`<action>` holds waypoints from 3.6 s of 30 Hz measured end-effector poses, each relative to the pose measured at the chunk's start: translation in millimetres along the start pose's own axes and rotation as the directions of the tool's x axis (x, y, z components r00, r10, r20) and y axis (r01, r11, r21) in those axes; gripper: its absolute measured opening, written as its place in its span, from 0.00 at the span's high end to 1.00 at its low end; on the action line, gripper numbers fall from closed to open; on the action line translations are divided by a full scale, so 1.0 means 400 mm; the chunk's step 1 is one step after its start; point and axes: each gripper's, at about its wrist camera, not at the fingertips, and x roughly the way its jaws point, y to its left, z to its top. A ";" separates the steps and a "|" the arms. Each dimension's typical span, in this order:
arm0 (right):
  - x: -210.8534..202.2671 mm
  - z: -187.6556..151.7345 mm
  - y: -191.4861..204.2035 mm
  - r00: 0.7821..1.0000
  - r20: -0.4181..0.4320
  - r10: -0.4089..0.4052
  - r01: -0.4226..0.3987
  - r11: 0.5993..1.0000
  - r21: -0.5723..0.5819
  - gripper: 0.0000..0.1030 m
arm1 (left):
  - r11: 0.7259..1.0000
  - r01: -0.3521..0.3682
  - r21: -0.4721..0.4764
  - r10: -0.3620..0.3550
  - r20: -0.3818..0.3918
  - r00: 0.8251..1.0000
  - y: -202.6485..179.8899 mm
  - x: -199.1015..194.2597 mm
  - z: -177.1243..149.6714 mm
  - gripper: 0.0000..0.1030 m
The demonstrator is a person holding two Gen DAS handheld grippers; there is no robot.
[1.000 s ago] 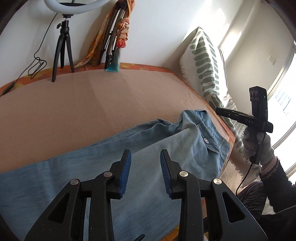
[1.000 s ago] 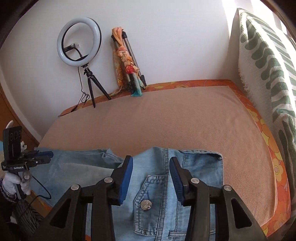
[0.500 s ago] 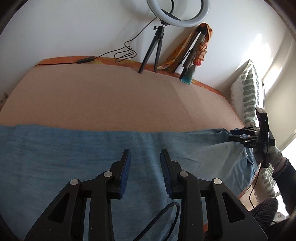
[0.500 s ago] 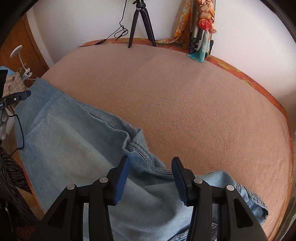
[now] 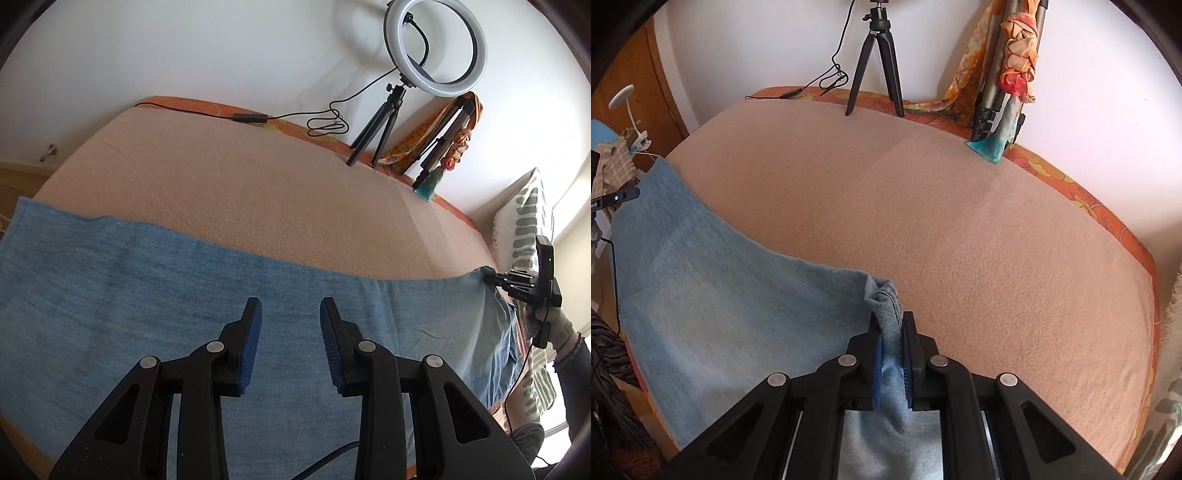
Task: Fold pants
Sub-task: 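Open the right tool and move it to the folded waistband, then press both open tools onto the folded waistband to smooth it, then grasp the jeans leg end with the left tool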
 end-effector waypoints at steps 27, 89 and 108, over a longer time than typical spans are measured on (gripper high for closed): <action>-0.073 -0.549 -0.496 0.955 0.272 0.122 -0.278 0.692 0.666 0.25 | 0.925 0.326 0.198 -0.286 -0.206 0.936 -0.410 0.182 -0.052 0.70; -0.370 -0.361 -0.067 0.926 0.369 -0.078 -0.142 0.834 0.534 0.32 | 0.969 0.230 0.094 -0.244 0.179 0.953 -0.322 -0.142 0.118 0.48; -0.190 -0.076 0.384 0.904 0.343 0.254 -0.348 0.904 0.248 0.31 | 0.881 -0.037 -0.472 0.181 0.263 0.948 0.425 -0.436 -0.163 0.48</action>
